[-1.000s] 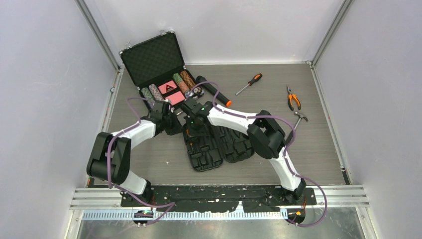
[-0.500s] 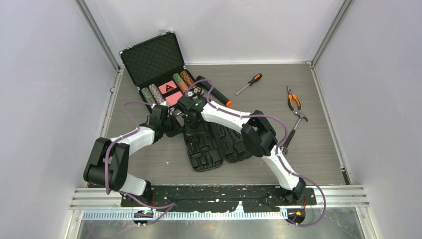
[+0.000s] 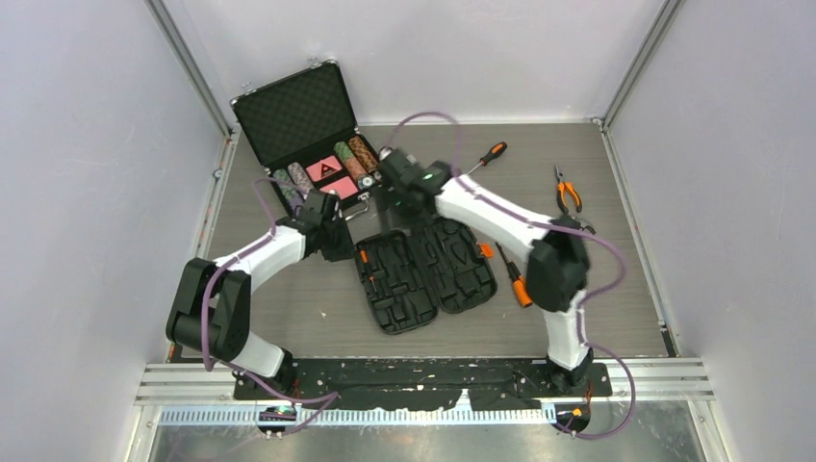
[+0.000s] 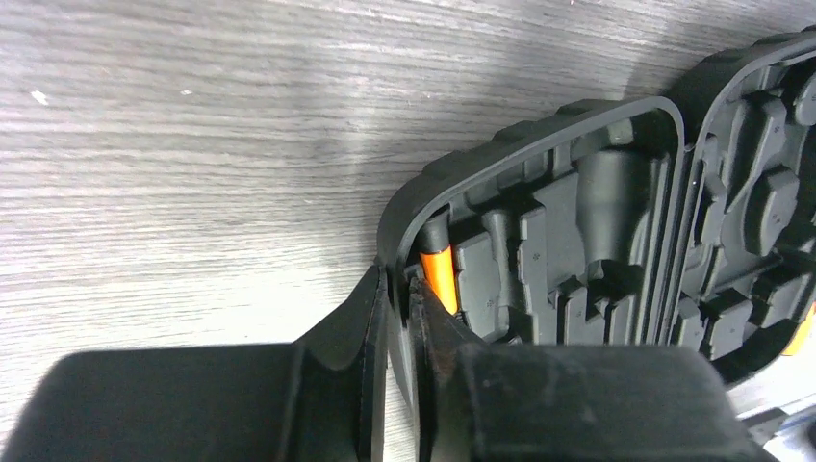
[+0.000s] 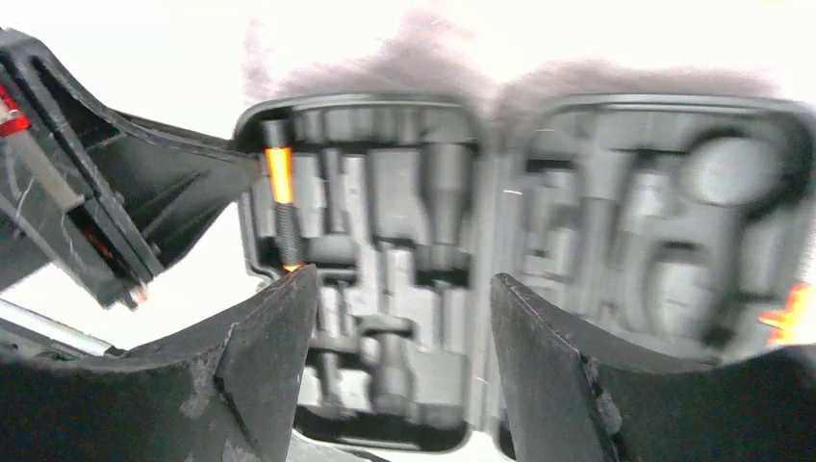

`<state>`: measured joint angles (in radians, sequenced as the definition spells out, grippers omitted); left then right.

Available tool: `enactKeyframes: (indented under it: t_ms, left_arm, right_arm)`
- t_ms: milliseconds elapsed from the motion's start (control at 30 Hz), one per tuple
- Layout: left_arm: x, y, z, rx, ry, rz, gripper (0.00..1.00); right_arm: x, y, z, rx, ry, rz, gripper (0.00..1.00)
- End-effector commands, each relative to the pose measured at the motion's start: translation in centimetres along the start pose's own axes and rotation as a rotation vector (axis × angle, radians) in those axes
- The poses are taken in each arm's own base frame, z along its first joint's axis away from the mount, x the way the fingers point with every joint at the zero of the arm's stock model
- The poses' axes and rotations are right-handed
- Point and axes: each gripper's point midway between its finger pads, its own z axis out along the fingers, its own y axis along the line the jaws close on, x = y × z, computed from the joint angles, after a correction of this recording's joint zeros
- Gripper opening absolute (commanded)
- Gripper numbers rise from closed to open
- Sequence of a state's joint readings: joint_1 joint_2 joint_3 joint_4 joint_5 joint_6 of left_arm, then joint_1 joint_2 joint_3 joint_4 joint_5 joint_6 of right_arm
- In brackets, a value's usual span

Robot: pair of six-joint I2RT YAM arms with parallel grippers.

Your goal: Pack the tool kit

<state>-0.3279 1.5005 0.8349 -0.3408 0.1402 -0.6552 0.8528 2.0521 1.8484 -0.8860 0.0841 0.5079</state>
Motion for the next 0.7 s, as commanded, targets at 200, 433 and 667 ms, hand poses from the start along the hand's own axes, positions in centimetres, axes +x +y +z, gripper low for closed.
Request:
enactKeyframes:
  t_ms: [200, 433, 667]
  left_arm:
    - [-4.4, 0.7, -5.8, -0.127, -0.139, 0.160, 0.51]
    - [-6.8, -0.6, -13.7, -0.113, -0.291, 0.245, 0.82]
    - [-8.5, -1.1, -23.1, -0.097, -0.545, 0.388, 1.00]
  right_arm:
    - [2.5, -22.0, -8.5, 0.281, -0.116, 0.212, 0.68]
    - [9.4, -28.8, -6.1, 0.327, 0.002, 0.395, 0.63]
    - [11.7, -30.2, -3.6, 0.310, 0.061, 0.435, 0.53]
